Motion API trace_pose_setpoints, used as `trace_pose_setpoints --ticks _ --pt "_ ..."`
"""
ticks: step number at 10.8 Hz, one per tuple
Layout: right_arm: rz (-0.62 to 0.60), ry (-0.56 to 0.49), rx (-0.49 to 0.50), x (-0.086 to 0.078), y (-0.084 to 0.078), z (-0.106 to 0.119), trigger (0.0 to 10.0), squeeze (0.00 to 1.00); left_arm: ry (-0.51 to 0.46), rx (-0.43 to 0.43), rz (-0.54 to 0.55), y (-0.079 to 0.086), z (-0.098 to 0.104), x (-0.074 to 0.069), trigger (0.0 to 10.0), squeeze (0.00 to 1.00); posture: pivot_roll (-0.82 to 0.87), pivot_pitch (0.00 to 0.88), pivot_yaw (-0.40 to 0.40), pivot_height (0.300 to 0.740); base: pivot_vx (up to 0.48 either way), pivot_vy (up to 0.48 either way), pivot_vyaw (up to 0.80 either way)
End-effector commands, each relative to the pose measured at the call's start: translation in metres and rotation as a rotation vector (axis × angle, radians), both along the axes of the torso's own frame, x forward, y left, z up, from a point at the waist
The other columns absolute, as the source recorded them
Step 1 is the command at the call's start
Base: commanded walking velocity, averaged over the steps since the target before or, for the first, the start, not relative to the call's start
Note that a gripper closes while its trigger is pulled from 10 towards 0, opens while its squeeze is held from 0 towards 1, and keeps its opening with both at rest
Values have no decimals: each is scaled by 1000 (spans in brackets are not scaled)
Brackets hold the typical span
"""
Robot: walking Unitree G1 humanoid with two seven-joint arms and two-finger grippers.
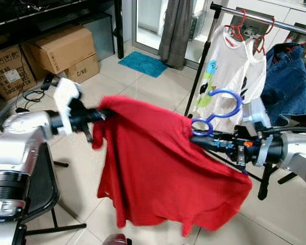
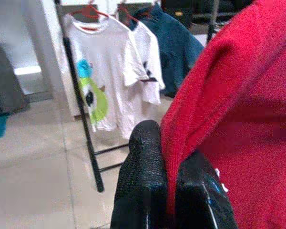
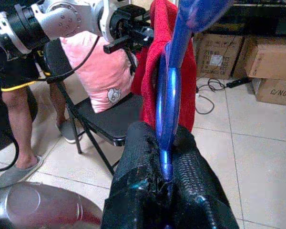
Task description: Hang hanger
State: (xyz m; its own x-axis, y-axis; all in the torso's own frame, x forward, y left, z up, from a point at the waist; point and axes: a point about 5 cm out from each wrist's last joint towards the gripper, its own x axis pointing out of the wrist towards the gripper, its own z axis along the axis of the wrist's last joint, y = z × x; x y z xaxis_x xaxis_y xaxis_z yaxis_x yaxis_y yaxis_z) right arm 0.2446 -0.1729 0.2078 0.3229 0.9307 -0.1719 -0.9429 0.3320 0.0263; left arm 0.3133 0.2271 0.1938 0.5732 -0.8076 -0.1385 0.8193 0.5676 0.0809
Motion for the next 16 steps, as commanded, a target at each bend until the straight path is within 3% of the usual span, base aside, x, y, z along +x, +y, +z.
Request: trace_pose_setpoints --ticks 1,2,6,8,12,16 --pt "5 -30 8 0 -2 10 10000 0 -20 -35 33 5 3 0 0 0 24 6 -45 740 0 0 0" --pt "-17 -31 12 1 -4 9 10000 0 -34 -128 97 16 9 -3 0 0 24 8 -39 740 0 0 0" --pt "-64 -27 29 3 -13 9 10000 0 -54 -321 336 45 0 -16 0 0 32 18 -36 740 0 0 0" --pt "-84 -32 28 5 -17 10 10000 0 -30 -348 410 52 -9 -24 0 0 31 19 -33 740 0 0 0" --pt "-179 -56 17 12 -30 11 10000 0 33 -342 483 49 -32 -41 0 0 29 16 -32 740 0 0 0" --pt "-237 -76 12 17 -40 13 10000 0 39 -375 607 59 -41 -55 0 0 29 3 -37 740 0 0 0"
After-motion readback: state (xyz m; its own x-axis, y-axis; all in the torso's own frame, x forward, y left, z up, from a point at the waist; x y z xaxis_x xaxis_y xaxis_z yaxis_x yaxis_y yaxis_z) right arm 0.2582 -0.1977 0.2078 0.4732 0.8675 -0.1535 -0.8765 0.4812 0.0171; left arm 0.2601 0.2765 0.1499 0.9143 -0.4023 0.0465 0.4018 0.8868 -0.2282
